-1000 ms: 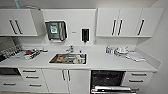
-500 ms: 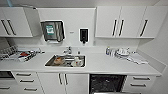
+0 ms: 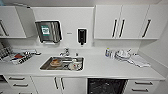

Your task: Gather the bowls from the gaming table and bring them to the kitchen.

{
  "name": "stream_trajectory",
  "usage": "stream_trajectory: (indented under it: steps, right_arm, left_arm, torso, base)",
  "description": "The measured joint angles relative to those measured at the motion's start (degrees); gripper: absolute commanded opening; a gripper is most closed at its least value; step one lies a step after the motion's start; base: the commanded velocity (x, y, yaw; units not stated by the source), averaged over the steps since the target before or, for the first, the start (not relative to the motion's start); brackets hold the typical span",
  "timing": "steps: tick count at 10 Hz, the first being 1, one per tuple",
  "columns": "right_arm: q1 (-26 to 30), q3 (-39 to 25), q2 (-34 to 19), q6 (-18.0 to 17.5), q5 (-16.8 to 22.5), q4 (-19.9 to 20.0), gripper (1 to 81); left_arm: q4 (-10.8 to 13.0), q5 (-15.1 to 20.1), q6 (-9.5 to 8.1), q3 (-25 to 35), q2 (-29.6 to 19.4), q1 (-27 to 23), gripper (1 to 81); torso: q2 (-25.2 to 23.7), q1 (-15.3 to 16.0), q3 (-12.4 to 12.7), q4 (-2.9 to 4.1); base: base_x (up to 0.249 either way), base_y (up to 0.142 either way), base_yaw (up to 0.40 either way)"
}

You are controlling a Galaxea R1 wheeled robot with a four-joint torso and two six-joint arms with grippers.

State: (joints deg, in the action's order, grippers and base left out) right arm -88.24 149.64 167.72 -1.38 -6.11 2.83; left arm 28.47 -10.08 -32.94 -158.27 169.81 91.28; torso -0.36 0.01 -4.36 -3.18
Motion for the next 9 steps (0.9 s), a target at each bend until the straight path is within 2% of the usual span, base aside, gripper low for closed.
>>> stream_trajectory:
  steps: [2,6,9]
  right_arm:
    - [0.39,0.04,-0.18,0.00,0.07,0.01,1.0]
    - [0.12,0.04,-0.33,-0.52,0.52,0.15,1.0]
    - [-0.77,-2.21,-2.83,-0.62,0.60,0.15,1.0]
  left_arm:
    - [0.00,-0.20,0.00,0.11,0.02,-0.27,1.0]
    - [0.00,-0.33,-0.05,0.09,-0.16,-0.11,1.0]
    - [0.00,-1.21,-0.07,0.09,-1.07,0.28,1.0]
  torso:
    - [0.02,0.07,0.00,0.00]
    - [0.02,0.07,0.00,0.00]
    - [0.02,0.07,0.00,0.00]
  base:
    - [0.101,0.000,0.000]
    - [0.000,0.000,0.000]
    - [0.000,0.000,0.000]
